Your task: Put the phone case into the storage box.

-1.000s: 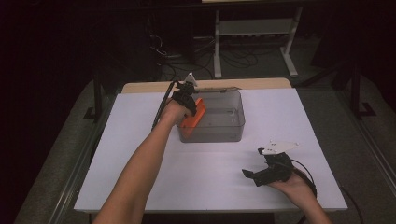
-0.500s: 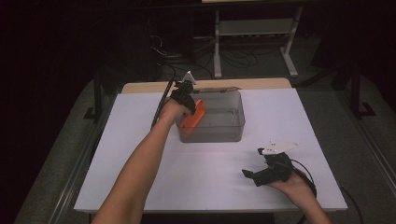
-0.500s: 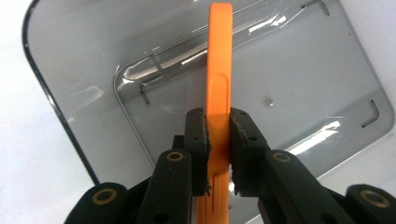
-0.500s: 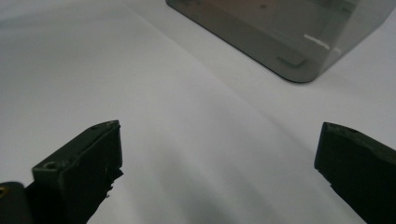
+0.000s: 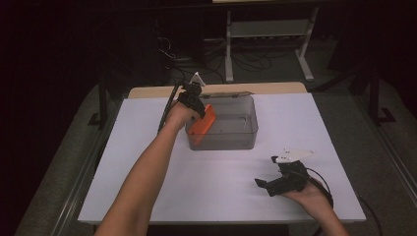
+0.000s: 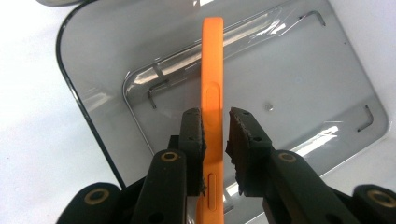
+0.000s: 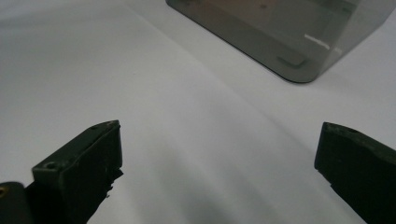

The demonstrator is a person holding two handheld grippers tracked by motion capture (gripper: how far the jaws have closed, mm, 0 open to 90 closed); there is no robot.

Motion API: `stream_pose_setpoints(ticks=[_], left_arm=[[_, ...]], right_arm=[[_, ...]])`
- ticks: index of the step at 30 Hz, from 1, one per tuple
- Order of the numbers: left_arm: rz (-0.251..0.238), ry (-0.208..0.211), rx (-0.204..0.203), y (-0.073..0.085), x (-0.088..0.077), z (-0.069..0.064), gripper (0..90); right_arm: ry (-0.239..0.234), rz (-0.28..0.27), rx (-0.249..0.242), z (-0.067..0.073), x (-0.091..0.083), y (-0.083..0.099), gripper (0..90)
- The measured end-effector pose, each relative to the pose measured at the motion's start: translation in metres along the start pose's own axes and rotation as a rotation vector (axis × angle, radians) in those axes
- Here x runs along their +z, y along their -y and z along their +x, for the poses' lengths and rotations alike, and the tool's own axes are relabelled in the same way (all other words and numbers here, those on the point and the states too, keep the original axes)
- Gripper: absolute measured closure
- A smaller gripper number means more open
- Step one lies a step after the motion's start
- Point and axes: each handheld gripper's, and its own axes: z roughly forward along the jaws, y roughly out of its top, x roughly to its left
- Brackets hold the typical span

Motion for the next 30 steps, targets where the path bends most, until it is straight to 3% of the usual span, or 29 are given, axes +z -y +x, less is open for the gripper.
stream_pose_setpoints(ticks=[17, 25, 30], left_arm=[[-0.021, -0.019, -0.003, 0.000, -0.006, 0.003, 68.0], [-0.025, -0.016, 0.001, 0.000, -0.008, 0.005, 67.3], [-0.041, 0.004, 0.015, 0.000, -0.013, 0.005, 62.4]], right_arm=[[-0.001, 0.000, -0.002, 0.000, 0.000, 0.000, 0.4], [-0.001, -0.001, -0.002, 0.000, 0.000, 0.000, 0.4], [-0.001, 0.002, -0.001, 0.000, 0.000, 0.000, 0.4]])
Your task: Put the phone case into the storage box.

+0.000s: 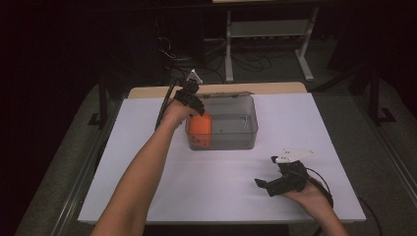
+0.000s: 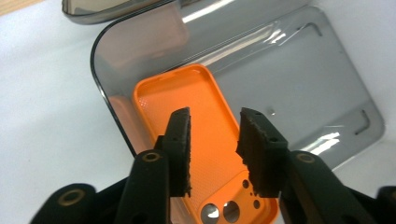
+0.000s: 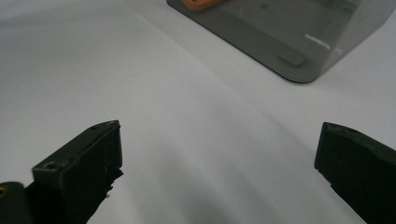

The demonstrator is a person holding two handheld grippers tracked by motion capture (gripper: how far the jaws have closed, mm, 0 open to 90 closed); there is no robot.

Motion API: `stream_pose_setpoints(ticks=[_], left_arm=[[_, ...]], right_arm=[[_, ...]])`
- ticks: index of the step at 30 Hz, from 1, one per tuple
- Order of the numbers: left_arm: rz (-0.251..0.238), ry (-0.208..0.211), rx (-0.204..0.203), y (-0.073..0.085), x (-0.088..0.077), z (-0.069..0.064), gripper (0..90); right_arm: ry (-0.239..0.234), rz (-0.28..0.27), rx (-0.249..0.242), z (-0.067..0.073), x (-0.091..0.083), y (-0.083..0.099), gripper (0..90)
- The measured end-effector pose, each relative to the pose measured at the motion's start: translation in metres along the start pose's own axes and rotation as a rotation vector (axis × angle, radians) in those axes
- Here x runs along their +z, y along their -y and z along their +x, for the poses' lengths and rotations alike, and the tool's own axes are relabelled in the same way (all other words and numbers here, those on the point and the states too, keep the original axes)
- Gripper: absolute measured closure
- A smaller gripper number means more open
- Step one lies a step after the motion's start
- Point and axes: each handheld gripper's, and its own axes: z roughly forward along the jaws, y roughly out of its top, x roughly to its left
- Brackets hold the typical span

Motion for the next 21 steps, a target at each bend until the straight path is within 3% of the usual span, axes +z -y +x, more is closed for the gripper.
stream_pose_setpoints(ticks=[11, 21], left_arm=[[-0.080, 0.078, 0.077, 0.002, -0.015, 0.000, 48.8], [-0.184, 0.155, 0.220, 0.009, -0.028, -0.003, 35.0]], right_arm=[[-0.002, 0.002, 0.000, 0.000, 0.001, 0.000, 0.4], [-0.001, 0.003, 0.000, -0.001, 0.001, 0.000, 0.4]])
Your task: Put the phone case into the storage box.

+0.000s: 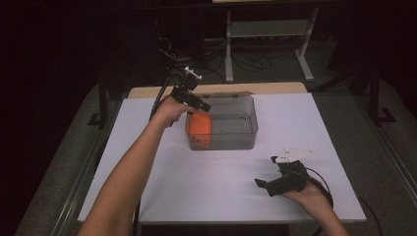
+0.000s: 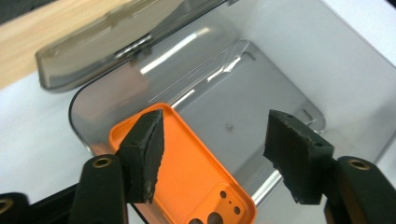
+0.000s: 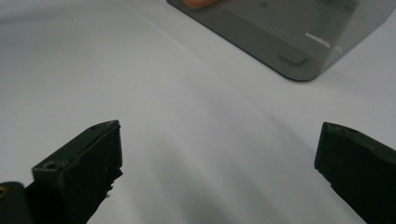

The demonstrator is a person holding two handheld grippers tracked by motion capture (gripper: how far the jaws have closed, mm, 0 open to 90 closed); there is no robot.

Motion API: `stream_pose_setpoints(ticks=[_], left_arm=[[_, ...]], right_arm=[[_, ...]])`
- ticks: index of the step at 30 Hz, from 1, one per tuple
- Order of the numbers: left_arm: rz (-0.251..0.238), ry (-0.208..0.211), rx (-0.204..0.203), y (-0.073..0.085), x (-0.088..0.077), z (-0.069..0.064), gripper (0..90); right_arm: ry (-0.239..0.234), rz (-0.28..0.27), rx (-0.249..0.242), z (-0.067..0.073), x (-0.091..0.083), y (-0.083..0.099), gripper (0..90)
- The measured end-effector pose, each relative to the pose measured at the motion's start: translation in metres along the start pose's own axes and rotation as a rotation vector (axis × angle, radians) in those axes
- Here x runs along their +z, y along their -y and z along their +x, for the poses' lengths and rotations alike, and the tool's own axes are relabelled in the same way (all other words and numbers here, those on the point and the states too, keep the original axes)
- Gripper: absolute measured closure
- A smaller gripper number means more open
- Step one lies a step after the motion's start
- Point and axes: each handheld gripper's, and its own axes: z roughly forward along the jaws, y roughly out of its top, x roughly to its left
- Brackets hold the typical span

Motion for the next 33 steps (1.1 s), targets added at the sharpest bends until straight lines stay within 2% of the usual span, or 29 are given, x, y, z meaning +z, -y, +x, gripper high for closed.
stream_pose_setpoints(ticks=[6, 11, 21, 26, 33], left_arm=[[-0.034, 0.041, 0.074, 0.007, -0.005, -0.003, 24.5], [-0.069, 0.061, 0.107, 0.013, -0.012, -0.002, 18.3], [-0.133, 0.082, 0.129, 0.032, -0.029, -0.001, 14.0], [-0.130, 0.086, 0.149, 0.044, -0.035, -0.004, 13.6], [-0.146, 0.086, 0.167, 0.061, -0.046, -0.009, 11.4]], right_arm=[[0.002, 0.003, 0.002, 0.001, 0.000, 0.002, 0.4], [-0.001, 0.002, 0.004, -0.001, 0.000, 0.001, 0.4], [-0.004, 0.006, -0.003, 0.001, 0.002, -0.001, 0.4], [-0.006, 0.015, -0.017, 0.003, 0.004, -0.001, 0.4], [-0.005, 0.017, -0.014, 0.004, 0.004, -0.002, 0.4]])
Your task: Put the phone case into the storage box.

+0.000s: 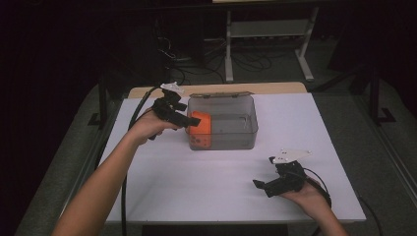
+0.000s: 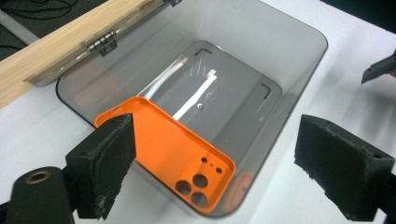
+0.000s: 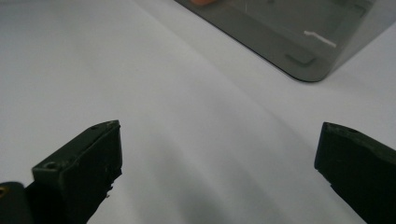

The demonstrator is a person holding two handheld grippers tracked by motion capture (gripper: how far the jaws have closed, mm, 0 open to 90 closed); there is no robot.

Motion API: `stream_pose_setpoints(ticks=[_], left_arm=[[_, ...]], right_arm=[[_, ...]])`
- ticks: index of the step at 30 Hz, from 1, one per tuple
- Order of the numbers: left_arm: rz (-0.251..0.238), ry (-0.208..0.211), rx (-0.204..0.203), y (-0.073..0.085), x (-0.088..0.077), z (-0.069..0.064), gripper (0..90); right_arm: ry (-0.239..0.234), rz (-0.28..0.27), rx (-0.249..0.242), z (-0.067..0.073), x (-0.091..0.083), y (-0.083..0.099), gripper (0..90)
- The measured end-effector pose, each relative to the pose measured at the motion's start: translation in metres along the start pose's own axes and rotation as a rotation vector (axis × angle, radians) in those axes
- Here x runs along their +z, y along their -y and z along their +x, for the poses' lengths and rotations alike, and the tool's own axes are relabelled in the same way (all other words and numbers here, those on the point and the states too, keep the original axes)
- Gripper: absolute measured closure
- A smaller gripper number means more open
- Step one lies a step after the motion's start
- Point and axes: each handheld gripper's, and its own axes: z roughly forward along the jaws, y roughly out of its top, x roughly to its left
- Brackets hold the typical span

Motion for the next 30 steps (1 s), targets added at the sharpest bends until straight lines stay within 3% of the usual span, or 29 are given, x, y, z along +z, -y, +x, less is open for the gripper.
stream_pose_setpoints(ticks=[12, 26, 30], left_arm=[[-0.032, -0.001, 0.019, 0.024, -0.015, -0.012, 8.8], [-0.057, -0.035, 0.044, 0.061, -0.022, -0.020, 2.4], [-0.063, -0.043, 0.034, 0.074, -0.021, -0.022, 1.2]], right_arm=[[0.000, -0.002, 0.001, -0.001, 0.000, 0.000, 0.4], [0.000, -0.001, 0.002, -0.001, 0.000, 0.000, 0.4], [0.002, -0.002, 0.001, -0.001, 0.000, 0.000, 0.4]])
